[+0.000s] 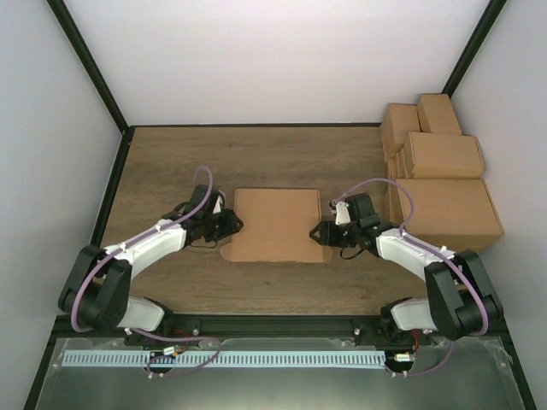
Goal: Fold the paper box
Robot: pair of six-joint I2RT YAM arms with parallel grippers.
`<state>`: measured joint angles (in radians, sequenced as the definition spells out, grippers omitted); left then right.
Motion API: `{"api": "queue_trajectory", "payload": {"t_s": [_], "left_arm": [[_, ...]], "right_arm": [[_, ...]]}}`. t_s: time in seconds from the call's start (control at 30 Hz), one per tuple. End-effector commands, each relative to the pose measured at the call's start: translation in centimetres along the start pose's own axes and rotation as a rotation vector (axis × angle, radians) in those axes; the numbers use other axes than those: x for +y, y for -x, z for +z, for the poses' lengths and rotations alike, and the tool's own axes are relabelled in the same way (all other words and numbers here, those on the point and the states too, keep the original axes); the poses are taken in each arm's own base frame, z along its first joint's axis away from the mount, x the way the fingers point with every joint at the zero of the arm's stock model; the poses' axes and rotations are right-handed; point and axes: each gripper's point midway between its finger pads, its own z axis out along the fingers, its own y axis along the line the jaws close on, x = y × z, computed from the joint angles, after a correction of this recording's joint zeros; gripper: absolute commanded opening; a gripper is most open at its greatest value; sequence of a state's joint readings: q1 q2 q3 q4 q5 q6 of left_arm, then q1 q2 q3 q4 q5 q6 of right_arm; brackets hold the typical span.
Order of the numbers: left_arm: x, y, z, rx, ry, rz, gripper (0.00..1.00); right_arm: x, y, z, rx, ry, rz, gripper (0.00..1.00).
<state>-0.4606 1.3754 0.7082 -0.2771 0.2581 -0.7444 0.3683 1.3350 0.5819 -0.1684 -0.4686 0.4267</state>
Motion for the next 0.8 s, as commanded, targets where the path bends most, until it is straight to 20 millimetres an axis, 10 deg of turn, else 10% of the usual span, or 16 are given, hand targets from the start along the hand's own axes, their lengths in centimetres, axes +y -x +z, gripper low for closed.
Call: {"api": "queue_trajectory", "payload": {"t_s": [0.0,0.43,0.77], "left_arm": [[-1.0,2.0,-0.1,-0.035,0.002,0.081,0.45],[-0.3,1.6,-6.6,-0.224,-0.025,0.102,0.85],[4.5,1.7,-6.6,-0.248,0.173,0.05,0.35]], "right_arm": [[0.6,-0.1,-0.3,-0.018,0.02,0.013,0.5],[2.1,3.5,-4.5,-0.215,-0.023,-0.076,0.78],[-3.1,3.9,-5.4,-0.272,-0.296,0.087,0.43]]}}
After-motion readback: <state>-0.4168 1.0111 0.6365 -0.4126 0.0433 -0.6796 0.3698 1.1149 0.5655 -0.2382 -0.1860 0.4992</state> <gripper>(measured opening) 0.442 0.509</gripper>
